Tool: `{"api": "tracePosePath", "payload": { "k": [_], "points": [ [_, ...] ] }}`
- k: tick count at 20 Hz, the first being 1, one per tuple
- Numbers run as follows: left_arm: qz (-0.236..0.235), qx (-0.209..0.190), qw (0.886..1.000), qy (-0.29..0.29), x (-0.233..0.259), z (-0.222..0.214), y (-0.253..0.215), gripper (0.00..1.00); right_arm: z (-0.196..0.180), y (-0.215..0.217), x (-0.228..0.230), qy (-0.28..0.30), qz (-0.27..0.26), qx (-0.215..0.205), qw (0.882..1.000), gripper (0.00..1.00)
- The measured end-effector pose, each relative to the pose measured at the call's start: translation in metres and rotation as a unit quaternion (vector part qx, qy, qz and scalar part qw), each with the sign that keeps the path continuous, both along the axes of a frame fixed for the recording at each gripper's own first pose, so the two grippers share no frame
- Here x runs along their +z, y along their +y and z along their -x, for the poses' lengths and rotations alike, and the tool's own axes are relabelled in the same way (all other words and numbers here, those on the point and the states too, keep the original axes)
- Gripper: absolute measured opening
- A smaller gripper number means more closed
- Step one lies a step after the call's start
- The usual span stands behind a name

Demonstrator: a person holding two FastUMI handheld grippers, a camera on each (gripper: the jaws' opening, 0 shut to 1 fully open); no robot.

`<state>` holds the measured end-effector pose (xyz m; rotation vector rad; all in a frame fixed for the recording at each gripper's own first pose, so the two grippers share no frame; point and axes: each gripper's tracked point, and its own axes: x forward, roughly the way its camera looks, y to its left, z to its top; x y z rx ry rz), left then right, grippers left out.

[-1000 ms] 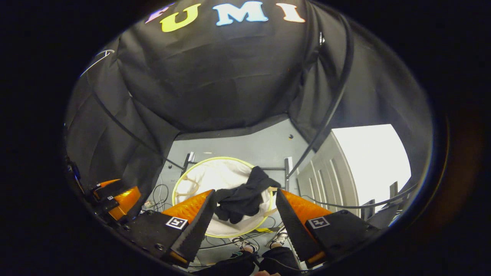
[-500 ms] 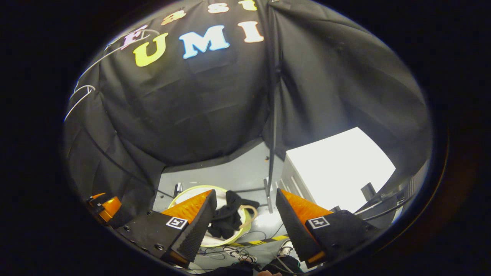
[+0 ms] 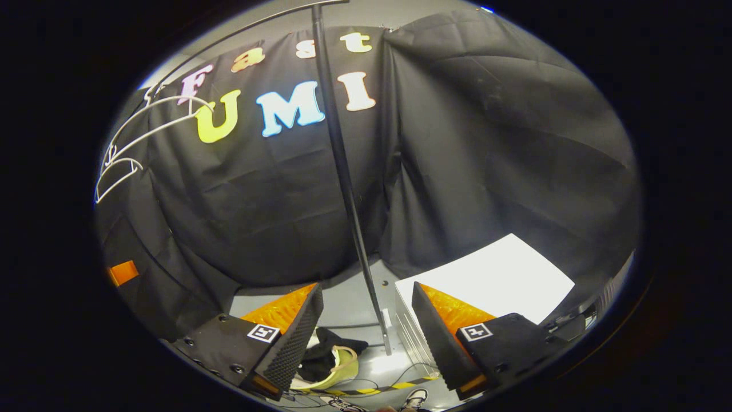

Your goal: Grasp the clothes on the hanger with both hands and then place them into the laundry hamper below.

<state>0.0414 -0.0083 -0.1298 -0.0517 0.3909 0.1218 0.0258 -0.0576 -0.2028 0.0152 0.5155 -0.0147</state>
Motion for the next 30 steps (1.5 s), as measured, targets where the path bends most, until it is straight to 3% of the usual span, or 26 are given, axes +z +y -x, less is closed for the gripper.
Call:
{"api": "tracePosePath", "payload": {
  "k": [4, 5, 7, 8, 9, 10, 12, 17, 20, 21, 22, 23, 25, 30],
  "points": [
    [-0.019, 0.021, 0.999, -0.026, 0.027, 0.007, -0.017, 0.94, -0.002, -0.017, 0.016, -0.019, -0.026, 0.009, 0.999, 0.98],
    [-0.021, 0.024, 0.999, -0.031, 0.029, 0.009, -0.023, 0.94, -0.003, -0.020, 0.019, -0.021, -0.035, 0.012, 0.999, 0.94],
    [-0.032, 0.027, 0.998, -0.039, 0.038, 0.016, -0.033, 0.94, -0.003, -0.028, 0.024, -0.027, -0.051, 0.018, 0.998, 1.00],
    [-0.041, 0.032, 0.998, -0.042, 0.043, 0.021, -0.036, 0.94, -0.002, -0.030, 0.027, -0.034, -0.056, 0.025, 0.998, 0.94],
    [-0.047, 0.038, 0.997, -0.045, 0.048, 0.025, -0.039, 0.94, -0.002, -0.031, 0.030, -0.039, -0.058, 0.033, 0.997, 0.94],
    [-0.050, 0.042, 0.997, -0.048, 0.053, 0.029, -0.045, 0.94, 0.000, -0.031, 0.031, -0.045, -0.059, 0.041, 0.996, 0.98],
    [-0.047, 0.052, 0.996, -0.058, 0.067, 0.035, -0.055, 0.94, -0.001, -0.027, 0.043, -0.065, -0.062, 0.060, 0.994, 0.94],
    [-0.063, 0.084, 0.991, -0.087, 0.113, 0.048, -0.061, 0.94, -0.004, -0.011, 0.087, -0.123, -0.094, 0.082, 0.985, 0.98],
    [-0.062, 0.080, 0.987, -0.129, 0.142, 0.050, -0.071, 0.94, -0.010, -0.005, 0.118, -0.158, -0.095, 0.085, 0.979, 0.93],
    [-0.060, 0.078, 0.985, -0.145, 0.152, 0.056, -0.071, 0.94, -0.011, -0.004, 0.130, -0.175, -0.091, 0.084, 0.977, 0.98],
    [-0.058, 0.075, 0.983, -0.158, 0.165, 0.059, -0.072, 0.94, -0.010, -0.004, 0.142, -0.191, -0.086, 0.084, 0.974, 0.93],
    [-0.055, 0.072, 0.981, -0.169, 0.177, 0.061, -0.072, 0.94, -0.012, -0.002, 0.151, -0.203, -0.082, 0.082, 0.972, 1.00],
    [-0.044, 0.067, 0.978, -0.193, 0.194, 0.068, -0.069, 0.94, -0.008, 0.004, 0.168, -0.222, -0.078, 0.083, 0.968, 0.93],
    [-0.021, 0.056, 0.966, -0.250, 0.230, 0.071, -0.051, 0.94, 0.006, 0.023, 0.206, -0.266, -0.060, 0.091, 0.958, 0.92]
  ]
}}
